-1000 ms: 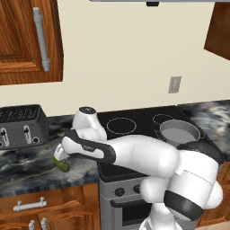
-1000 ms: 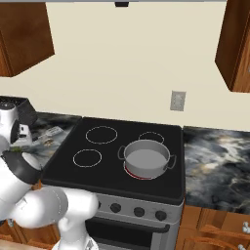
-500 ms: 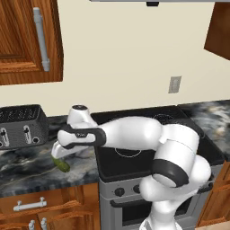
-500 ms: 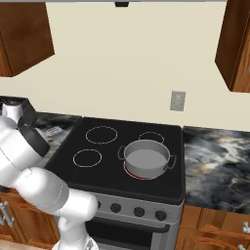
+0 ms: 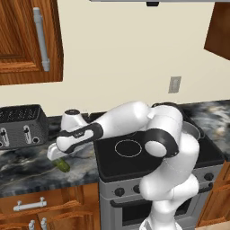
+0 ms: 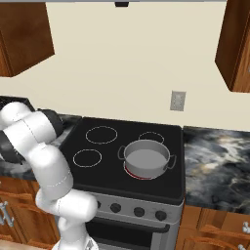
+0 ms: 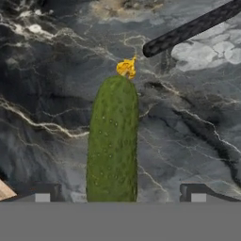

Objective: Put the cucumber and mushroom in the pot. Retrieve the spatula and lightly stir the vegetables in the pot.

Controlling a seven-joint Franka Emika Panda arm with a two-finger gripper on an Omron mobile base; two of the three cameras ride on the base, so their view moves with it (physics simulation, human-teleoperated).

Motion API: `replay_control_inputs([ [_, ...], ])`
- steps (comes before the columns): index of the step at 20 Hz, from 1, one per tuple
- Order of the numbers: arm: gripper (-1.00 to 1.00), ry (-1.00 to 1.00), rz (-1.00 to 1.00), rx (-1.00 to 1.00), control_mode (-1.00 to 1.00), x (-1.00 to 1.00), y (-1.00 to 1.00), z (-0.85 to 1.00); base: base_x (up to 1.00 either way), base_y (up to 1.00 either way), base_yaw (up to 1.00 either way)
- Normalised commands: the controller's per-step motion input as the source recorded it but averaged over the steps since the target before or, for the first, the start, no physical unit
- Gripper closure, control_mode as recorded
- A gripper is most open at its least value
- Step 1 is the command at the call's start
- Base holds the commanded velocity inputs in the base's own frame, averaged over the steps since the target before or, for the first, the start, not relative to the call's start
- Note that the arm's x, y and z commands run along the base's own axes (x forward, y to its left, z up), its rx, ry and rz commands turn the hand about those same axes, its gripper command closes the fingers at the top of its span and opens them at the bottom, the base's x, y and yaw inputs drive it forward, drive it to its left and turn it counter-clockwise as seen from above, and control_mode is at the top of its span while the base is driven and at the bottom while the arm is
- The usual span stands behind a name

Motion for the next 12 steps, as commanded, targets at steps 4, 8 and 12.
replay_control_inputs([
  [4, -1.00, 0.01, 0.00, -0.02, -1.00, 0.13, 0.21, 0.00, 0.00, 0.00, 0.00],
  [8, -1.00, 0.00, 0.00, 0.00, -1.00, 0.00, 0.00, -0.01, 0.00, 0.00, 0.00],
  [12, -1.00, 0.00, 0.00, 0.00, -1.00, -0.02, 0.00, -0.14, 0.00, 0.00, 0.00],
])
